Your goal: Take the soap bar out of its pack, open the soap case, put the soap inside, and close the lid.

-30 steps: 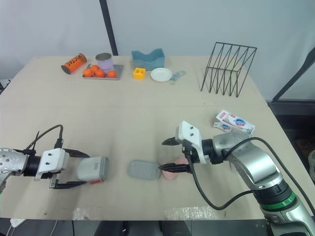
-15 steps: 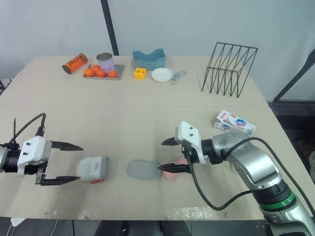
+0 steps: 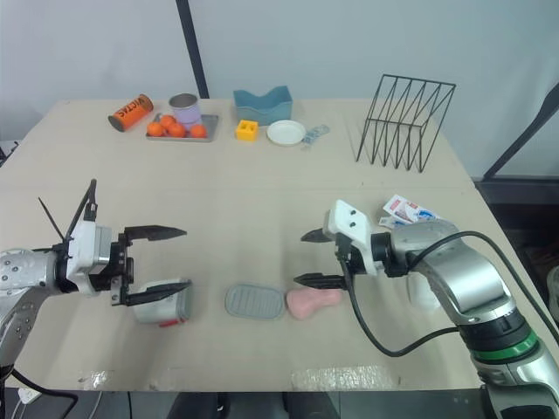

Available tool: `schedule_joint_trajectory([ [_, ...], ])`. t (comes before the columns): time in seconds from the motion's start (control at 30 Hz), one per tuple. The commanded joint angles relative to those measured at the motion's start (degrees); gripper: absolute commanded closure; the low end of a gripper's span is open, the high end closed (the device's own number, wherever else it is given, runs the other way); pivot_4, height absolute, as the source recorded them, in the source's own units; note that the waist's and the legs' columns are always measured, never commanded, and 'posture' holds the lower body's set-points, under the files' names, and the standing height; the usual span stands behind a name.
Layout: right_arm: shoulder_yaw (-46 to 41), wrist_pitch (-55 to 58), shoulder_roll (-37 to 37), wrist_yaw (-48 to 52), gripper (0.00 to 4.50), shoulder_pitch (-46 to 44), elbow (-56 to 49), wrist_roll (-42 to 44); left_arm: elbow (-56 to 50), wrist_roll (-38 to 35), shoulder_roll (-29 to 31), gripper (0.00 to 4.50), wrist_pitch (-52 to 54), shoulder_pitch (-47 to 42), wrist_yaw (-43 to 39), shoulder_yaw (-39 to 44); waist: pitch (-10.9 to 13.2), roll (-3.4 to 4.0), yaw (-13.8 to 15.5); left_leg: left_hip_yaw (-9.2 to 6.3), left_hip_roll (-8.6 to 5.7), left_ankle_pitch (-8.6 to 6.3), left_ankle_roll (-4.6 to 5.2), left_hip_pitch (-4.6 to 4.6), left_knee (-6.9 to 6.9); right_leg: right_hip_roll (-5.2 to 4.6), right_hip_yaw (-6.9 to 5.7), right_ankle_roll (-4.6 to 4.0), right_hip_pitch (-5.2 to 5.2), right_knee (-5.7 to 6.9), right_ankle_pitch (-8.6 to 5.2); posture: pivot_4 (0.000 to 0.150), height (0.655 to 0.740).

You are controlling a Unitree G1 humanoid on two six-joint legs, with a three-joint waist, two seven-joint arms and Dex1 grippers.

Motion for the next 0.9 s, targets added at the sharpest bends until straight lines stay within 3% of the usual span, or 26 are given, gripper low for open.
schedule_joint_trajectory([
  [0.03,-1.61,-1.66,-3.05,1.77,0.00,1.08,-3.47,-0.91,-2.84,0.73,2.06,0.01,-2.57,1.58,-2.74,0.59,0.00,0.00,0.01,0.00,0.00,0.00,0.00,0.01,0.00,0.00,0.00,0.00,0.00,0.00,0.00,0.150,0.7400],
  [0.33,0.92,-8.29,-10.63,6.52,0.00,4.79,-9.10,-6.23,-3.21,2.21,5.06,0.01,-4.38,4.21,-7.30,-0.67,0.00,0.01,0.01,0.01,0.01,0.00,0.00,0.04,0.01,0.00,0.02,0.02,0.03,-0.01,-0.01,0.150,0.7400],
  [0.6,8.88,-10.27,-9.06,6.10,0.00,2.74,-10.75,-14.41,-3.85,3.33,4.62,0.01,-5.91,4.52,-7.26,-2.99,0.00,0.01,0.00,0.02,0.00,0.00,0.00,0.04,0.01,-0.01,0.04,0.03,0.03,-0.02,-0.02,0.150,0.7400],
  [0.9,12.15,-10.32,-6.75,5.81,0.00,0.80,-6.93,-19.54,-3.66,3.85,4.08,0.01,-6.89,5.10,-5.94,-3.49,0.00,0.01,0.00,0.01,-0.02,0.00,0.00,0.04,0.01,-0.02,0.02,0.03,0.03,-0.02,-0.02,0.150,0.7400],
])
